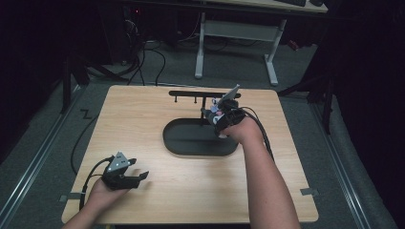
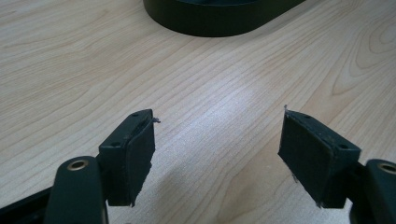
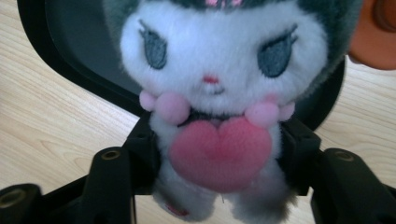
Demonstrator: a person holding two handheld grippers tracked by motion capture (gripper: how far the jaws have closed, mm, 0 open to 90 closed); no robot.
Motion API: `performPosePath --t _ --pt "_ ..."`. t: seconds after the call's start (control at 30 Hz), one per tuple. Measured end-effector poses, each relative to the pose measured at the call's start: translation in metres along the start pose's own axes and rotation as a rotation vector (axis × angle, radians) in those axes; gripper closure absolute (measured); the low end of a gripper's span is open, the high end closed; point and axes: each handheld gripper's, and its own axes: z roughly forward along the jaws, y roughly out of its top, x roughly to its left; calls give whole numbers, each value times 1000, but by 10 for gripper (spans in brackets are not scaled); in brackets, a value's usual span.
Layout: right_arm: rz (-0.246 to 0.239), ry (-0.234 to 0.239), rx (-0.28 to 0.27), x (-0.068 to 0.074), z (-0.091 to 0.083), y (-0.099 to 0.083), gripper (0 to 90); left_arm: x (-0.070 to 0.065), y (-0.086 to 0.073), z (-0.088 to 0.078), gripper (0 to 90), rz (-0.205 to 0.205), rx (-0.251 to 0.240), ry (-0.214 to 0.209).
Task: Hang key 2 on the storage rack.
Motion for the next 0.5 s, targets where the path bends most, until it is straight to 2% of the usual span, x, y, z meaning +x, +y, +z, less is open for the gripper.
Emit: performPosePath --t 0.13,0.4,0.5 --pt "16 10 0 -2 9 -2 323 0 -1 0 273 -1 2 0" --pt "30 28 -43 -5 4 -17 316 0 -1 1 273 1 2 5" --pt "15 27 -67 -7 3 -26 324 0 -1 1 273 3 1 7"
